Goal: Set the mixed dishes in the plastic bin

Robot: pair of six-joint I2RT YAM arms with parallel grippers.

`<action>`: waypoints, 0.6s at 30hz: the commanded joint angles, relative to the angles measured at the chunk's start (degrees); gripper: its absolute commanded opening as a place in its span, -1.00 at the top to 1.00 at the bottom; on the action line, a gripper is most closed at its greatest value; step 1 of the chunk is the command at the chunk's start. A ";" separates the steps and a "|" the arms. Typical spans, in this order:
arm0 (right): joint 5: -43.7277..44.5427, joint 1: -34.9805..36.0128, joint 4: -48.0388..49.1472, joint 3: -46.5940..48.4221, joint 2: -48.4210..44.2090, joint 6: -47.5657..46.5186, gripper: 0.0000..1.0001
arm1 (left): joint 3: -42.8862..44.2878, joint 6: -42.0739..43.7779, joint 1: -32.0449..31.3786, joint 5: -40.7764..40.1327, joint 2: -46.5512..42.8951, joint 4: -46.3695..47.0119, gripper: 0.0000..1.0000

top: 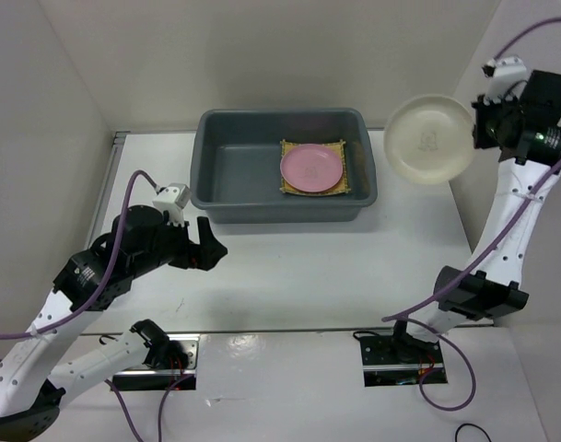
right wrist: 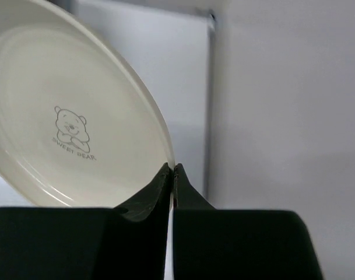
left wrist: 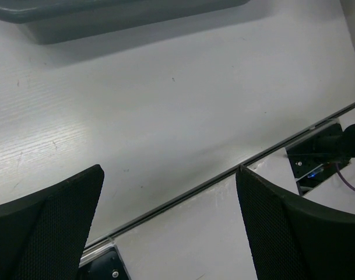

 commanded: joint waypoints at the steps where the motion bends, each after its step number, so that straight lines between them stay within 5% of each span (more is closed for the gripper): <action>1: -6.46 8.73 -7.36 12.27 6.10 6.17 1.00 | -2.34 -0.03 -0.01 -3.61 -1.05 0.52 -1.00; 4: -4.11 19.36 -6.58 13.35 9.01 2.67 1.00 | -2.96 -0.03 0.52 -3.63 -1.05 1.13 -1.00; 9: -7.09 27.46 -9.74 19.84 17.79 -1.30 1.00 | -2.96 -0.55 0.52 -7.22 -1.58 0.53 -1.00; 18: -9.73 31.08 -12.12 39.96 43.89 -2.44 1.00 | -2.60 -4.68 1.66 -9.60 1.23 -1.60 -1.00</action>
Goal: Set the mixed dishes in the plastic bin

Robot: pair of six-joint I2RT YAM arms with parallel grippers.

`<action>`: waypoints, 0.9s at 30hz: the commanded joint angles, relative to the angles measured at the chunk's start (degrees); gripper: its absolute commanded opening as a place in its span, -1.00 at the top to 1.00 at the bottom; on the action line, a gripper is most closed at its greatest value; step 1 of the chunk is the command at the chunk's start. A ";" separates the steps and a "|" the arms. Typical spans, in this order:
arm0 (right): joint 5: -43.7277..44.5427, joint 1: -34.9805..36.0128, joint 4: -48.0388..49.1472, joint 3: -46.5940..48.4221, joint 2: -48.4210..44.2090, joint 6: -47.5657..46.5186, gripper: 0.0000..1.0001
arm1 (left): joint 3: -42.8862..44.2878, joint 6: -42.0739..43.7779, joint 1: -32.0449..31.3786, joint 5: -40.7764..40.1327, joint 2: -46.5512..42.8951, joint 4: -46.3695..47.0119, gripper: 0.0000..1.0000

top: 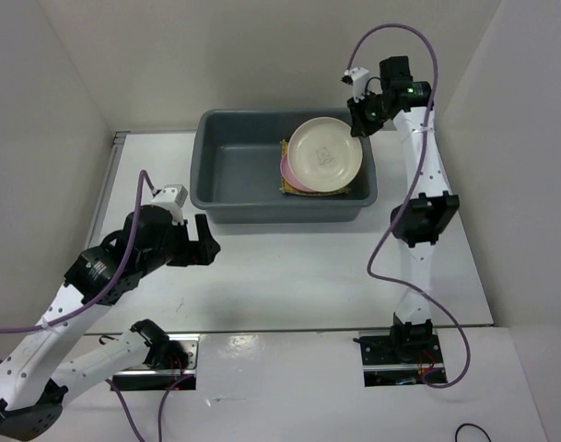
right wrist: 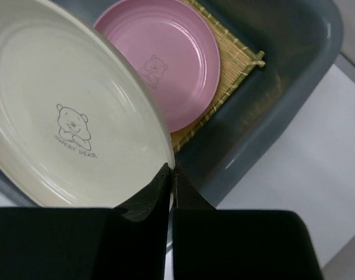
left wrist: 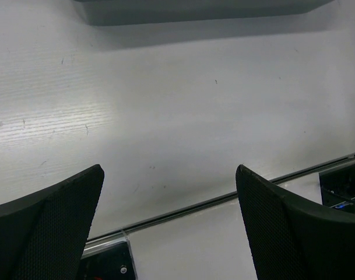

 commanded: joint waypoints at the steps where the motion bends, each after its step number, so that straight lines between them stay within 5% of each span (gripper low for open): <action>1: -1.71 0.85 -2.00 9.99 8.26 -0.49 1.00 | 0.54 -2.32 0.57 -0.90 0.42 1.03 -1.00; 9: 0.40 2.61 -2.00 26.80 25.09 -0.49 1.00 | -0.17 -2.33 2.24 -0.90 3.41 1.04 -1.00; 17: 1.98 2.61 -1.48 29.28 30.45 -0.49 0.87 | -0.69 -3.38 2.77 -0.90 5.16 1.04 -1.00; 20: 3.48 2.61 -1.47 29.28 29.76 -0.49 0.40 | -0.69 -3.90 2.77 -1.43 5.17 1.04 -1.00; 21: 3.48 2.61 -1.47 29.28 28.88 -0.49 0.02 | -1.21 -3.91 2.77 -1.43 4.56 1.04 -1.00; 24: 2.96 1.56 -1.99 29.28 23.02 -0.49 -0.61 | -1.22 -3.91 3.38 -2.04 4.56 1.65 -1.00; 27: 2.95 0.94 -2.00 28.76 13.98 1.60 -0.79 | -1.22 -5.83 4.09 -3.79 3.41 1.12 -1.00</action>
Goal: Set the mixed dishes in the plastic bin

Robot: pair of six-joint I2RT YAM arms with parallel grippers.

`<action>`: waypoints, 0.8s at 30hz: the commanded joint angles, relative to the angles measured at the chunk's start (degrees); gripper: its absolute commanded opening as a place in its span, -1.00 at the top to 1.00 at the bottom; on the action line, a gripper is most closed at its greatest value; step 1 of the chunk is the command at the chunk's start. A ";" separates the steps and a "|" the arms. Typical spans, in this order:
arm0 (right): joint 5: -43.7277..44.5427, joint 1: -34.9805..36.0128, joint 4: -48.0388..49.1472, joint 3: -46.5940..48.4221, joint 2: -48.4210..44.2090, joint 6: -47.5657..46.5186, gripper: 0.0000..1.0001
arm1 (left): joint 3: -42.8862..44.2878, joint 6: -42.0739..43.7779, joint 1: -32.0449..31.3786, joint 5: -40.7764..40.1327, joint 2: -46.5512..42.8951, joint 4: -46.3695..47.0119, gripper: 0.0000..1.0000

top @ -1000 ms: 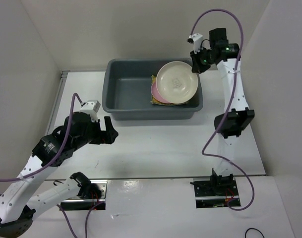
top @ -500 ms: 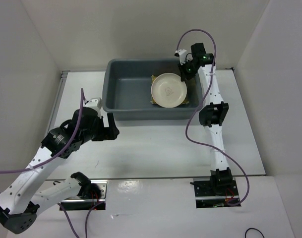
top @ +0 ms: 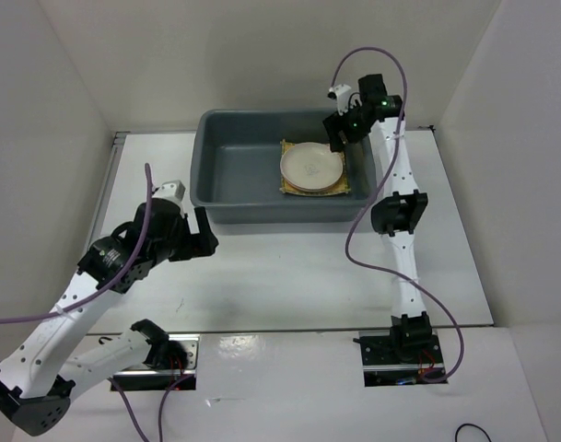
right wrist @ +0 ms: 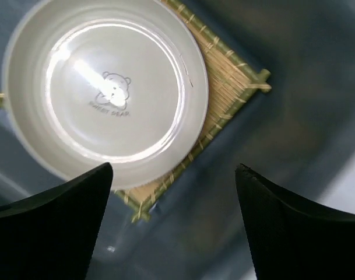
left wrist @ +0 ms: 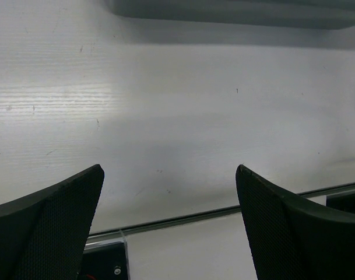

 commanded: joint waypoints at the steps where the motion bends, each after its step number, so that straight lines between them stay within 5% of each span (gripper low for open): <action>1: -0.17 -1.40 0.21 -0.74 -17.39 2.55 -0.81 | -0.41 -3.13 1.16 -4.56 -2.11 0.08 -1.00; 6: -3.24 -1.40 0.21 -24.89 -38.84 3.09 -0.83 | 7.46 -3.14 4.23 -15.02 0.76 -6.42 -1.00; 9: -5.62 -1.40 3.71 -52.90 -54.21 2.21 -0.94 | 12.41 -0.33 8.88 -18.64 8.06 -8.28 -1.00; 10: -5.62 -1.40 9.64 -69.07 -63.74 3.16 -0.97 | 15.12 1.42 10.37 -17.51 9.99 -8.28 -1.00; 13: -0.99 -0.87 23.44 -96.53 -82.38 6.15 -0.97 | 17.51 2.14 19.31 -12.06 16.32 -5.57 -1.00; 17: 8.49 -4.47 29.64 -115.08 -96.94 6.16 -0.97 | 17.52 4.77 26.89 -10.48 22.47 -1.78 -1.00; 18: 7.66 -7.00 30.78 -117.29 -99.32 4.42 -0.84 | 17.52 4.77 31.18 -7.95 24.32 -1.77 -1.00; 20: 8.52 -9.04 33.42 -119.32 -107.37 4.40 -0.92 | 18.31 3.90 34.37 -6.60 29.68 -1.77 -1.00; 24: 5.19 -10.80 38.25 -126.07 -122.86 1.24 -0.96 | 18.84 5.38 40.25 -13.19 37.84 -0.46 -1.00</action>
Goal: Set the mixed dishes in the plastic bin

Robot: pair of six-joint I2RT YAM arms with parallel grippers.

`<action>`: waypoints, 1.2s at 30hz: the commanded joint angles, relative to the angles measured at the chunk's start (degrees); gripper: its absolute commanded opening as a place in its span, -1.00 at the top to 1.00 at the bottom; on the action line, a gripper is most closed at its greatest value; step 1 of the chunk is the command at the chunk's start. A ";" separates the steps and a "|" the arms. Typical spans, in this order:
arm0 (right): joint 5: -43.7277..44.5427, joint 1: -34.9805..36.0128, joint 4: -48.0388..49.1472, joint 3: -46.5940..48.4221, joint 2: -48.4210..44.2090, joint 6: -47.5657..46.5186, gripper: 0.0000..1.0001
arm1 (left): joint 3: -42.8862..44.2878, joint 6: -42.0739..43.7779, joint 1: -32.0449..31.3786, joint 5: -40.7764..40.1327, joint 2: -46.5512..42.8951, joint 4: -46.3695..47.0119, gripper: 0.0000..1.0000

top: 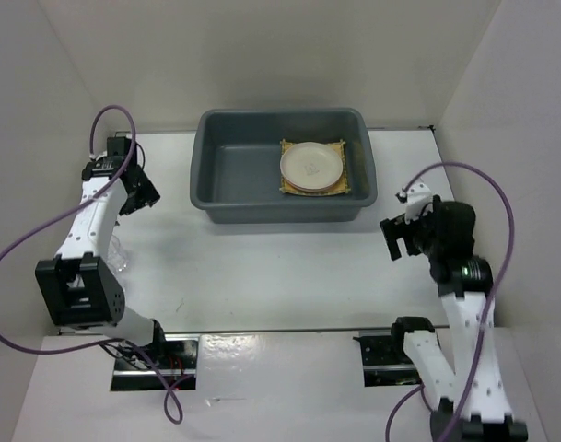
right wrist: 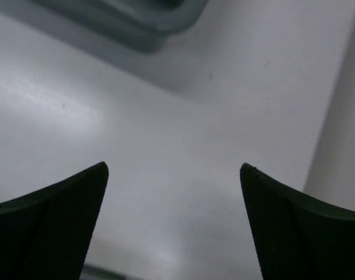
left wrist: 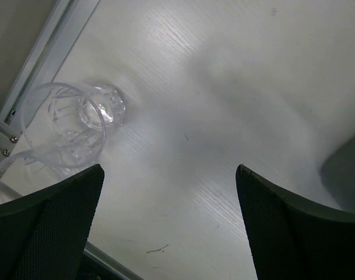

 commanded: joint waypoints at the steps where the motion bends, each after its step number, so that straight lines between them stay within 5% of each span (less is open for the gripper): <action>1: 0.35 -0.62 13.01 -4.35 -15.32 -2.15 -0.96 | 2.88 1.78 3.59 -2.83 4.79 1.18 -1.00; 4: 1.76 -0.62 13.30 -13.40 -30.59 -9.94 -0.96 | 3.94 0.30 6.49 -1.08 9.28 1.71 -1.00; 8: 1.18 -1.23 11.90 -15.53 -39.93 -11.88 -0.96 | 3.95 -1.63 10.54 -2.29 13.33 1.71 -1.00; 16: -0.08 -3.26 11.36 -16.06 -40.49 -12.61 -0.96 | -2.02 -1.12 13.35 1.46 16.06 6.79 -0.93; 18: -0.08 -3.26 11.36 -16.06 -41.80 -12.08 -0.96 | -3.79 -0.59 13.96 3.05 16.06 8.03 -0.62; 22: 0.45 -3.26 11.97 -16.58 -44.09 -12.08 -0.96 | -4.94 -0.59 14.49 3.58 17.46 9.36 -0.32; 26: 0.45 -3.26 11.97 -16.58 -44.09 -11.55 -0.96 | -4.32 -0.06 15.02 4.73 18.78 9.36 0.48; 27: 0.45 -3.26 11.97 -16.58 -44.09 -11.55 -0.96 | -3.28 -0.06 15.03 5.25 18.78 8.66 0.99; 31: 0.45 -3.26 11.97 -16.58 -44.09 -11.55 -0.96 | 3.48 0.55 15.03 12.68 17.65 6.72 0.99; 36: 0.45 -3.26 11.97 -16.58 -44.09 -11.55 -0.96 | 16.22 -3.91 4.16 18.87 12.81 6.72 0.99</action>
